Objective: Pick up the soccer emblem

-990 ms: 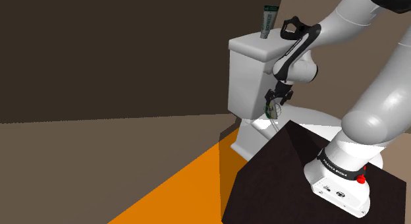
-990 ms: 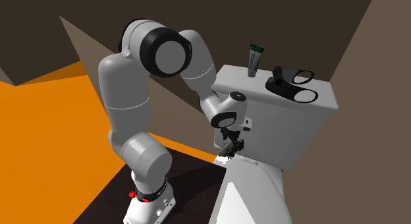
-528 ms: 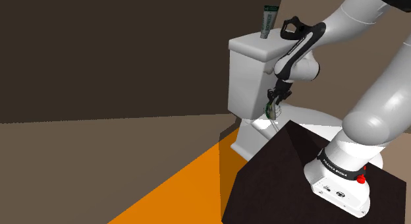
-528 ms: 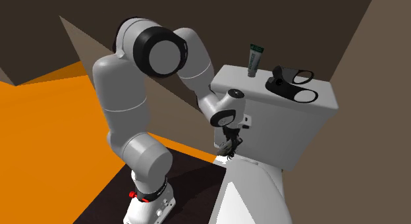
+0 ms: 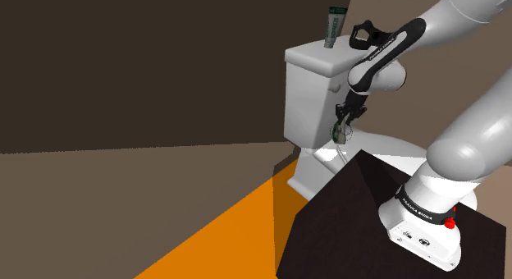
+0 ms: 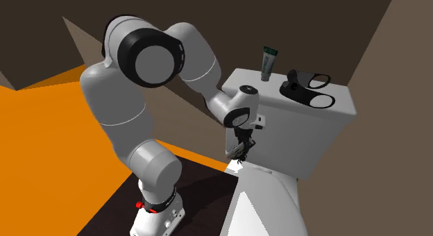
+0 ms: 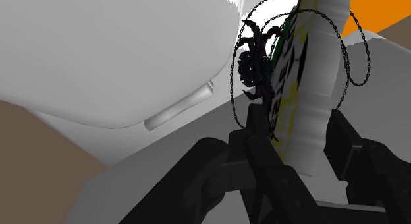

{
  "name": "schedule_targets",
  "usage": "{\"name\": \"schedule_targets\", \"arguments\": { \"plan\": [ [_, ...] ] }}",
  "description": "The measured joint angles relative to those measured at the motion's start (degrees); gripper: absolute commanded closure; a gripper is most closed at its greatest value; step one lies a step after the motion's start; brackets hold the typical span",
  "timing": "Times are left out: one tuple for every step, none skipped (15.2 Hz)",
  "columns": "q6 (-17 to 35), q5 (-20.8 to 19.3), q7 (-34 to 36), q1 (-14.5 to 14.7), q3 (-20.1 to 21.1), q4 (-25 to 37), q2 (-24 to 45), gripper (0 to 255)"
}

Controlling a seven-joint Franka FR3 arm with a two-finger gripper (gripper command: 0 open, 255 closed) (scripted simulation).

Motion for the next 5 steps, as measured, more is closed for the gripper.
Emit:
{"name": "schedule_targets", "arguments": {
  "plan": [
    [-0.97, -0.99, 0.50, -0.26, -0.03, 0.06, -1.25, 255],
    [-1.47, -1.66, 0.97, -0.42, 0.03, 0.00, -2.20, 255],
    [-3.25, -2.50, 1.80, -0.61, 0.18, 0.28, -3.36, 255],
    [-4.63, -2.68, 1.72, -0.67, 0.16, 0.78, -3.68, 255],
    [-5.59, -2.86, 1.68, -0.76, 0.12, 1.14, -4.02, 255]
  ]
}}
